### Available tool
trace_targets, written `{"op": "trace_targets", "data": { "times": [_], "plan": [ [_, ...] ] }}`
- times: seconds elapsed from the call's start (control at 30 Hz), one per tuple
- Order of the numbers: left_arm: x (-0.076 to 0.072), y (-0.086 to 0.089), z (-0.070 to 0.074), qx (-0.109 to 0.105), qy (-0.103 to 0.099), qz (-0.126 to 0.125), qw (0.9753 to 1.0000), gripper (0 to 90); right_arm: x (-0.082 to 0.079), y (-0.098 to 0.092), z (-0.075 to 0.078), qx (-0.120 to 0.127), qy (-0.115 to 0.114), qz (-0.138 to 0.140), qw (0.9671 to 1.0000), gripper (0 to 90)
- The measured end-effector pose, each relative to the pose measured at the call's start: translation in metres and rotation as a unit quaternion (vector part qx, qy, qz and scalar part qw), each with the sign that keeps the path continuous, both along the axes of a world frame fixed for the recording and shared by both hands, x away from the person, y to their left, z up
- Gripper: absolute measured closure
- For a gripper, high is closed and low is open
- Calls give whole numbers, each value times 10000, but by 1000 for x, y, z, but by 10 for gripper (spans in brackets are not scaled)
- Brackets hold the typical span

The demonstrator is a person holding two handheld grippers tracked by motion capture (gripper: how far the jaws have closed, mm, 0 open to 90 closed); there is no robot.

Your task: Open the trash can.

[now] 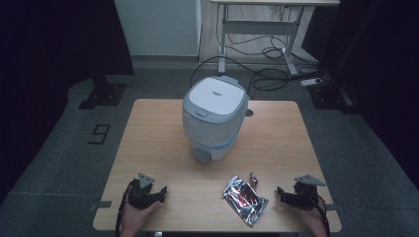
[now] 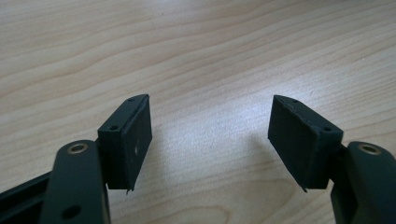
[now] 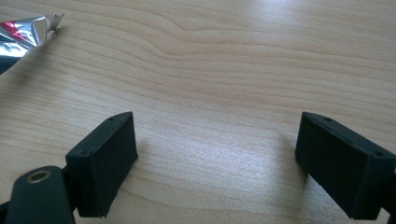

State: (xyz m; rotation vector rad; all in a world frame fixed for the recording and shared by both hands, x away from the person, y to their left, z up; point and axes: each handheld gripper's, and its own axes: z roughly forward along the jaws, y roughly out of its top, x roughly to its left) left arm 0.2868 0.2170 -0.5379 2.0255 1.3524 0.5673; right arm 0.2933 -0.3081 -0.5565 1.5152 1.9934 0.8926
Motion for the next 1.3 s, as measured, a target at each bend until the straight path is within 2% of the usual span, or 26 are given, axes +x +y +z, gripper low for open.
{"op": "trace_targets", "data": {
  "times": [0.13, 0.27, 0.37, 0.43, 0.6, 0.7, 0.77, 0.9, 1.03, 1.3],
  "plan": [
    [2, 0, -1, -56, -44, 6, 10000, 311, 0, 0, 0, 1, 0, 4, 10000, 121],
    [4, 1, -1, -170, -4, -86, 9998, 336, 0, 0, 0, -3, -2, 4, 10000, 123],
    [2, 1, 4, -144, -105, -12, 9998, 346, 0, 0, 0, -6, -4, -5, 10000, 125],
    [0, 1, 10, -233, -276, 77, 9993, 349, 0, 0, 0, -7, -4, -9, 10000, 125],
    [1, 0, 12, -256, -300, 68, 9992, 356, 0, 0, 0, -8, -5, -8, 10000, 125],
    [1, 0, 17, -269, -402, 67, 9988, 382, 1, -1, 0, -8, -5, -3, 10000, 125],
    [1, 0, 23, -375, -507, 8, 9980, 451, 1, -1, 0, -7, -9, -2, 10000, 125],
    [0, -2, 28, -517, -573, -167, 9969, 522, 2, -1, 0, -10, -9, -2, 10000, 125],
    [-1, -7, 34, -518, -700, -325, 9957, 626, 2, -1, 0, -10, -9, -7, 10000, 125],
    [4, -14, 40, -661, -717, -701, 9928, 766, 2, -1, 0, -5, -8, -23, 10000, 126]
  ]
}}
